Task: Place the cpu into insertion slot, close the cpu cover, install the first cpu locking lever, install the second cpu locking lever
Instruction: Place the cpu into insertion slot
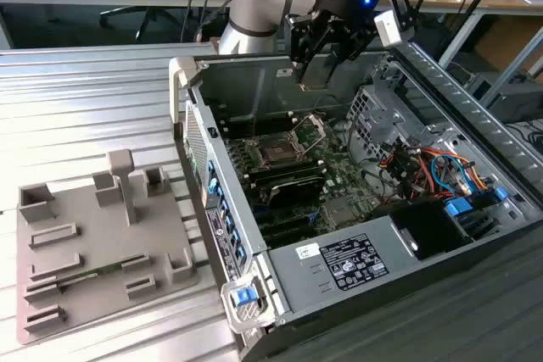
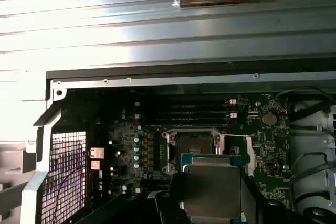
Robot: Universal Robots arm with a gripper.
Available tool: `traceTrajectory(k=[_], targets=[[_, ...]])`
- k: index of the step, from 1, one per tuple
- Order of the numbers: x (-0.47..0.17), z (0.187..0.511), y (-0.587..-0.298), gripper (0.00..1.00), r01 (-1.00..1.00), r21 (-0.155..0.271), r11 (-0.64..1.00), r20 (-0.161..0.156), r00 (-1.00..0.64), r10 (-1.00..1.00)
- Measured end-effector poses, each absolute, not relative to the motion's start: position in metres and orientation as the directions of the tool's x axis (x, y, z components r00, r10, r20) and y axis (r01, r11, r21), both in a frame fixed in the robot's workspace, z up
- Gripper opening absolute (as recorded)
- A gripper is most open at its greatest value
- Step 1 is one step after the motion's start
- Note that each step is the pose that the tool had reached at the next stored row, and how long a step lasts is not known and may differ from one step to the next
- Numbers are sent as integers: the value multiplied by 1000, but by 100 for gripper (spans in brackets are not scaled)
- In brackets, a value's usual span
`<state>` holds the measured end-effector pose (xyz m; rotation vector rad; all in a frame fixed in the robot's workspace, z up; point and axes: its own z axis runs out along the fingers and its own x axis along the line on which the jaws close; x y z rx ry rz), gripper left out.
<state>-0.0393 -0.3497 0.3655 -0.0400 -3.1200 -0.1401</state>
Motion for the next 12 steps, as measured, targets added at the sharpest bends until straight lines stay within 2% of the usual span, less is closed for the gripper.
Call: traceTrajectory(k=[12], targets=[[-39,361,-350,53,26,89,996,19,-1000,25]])
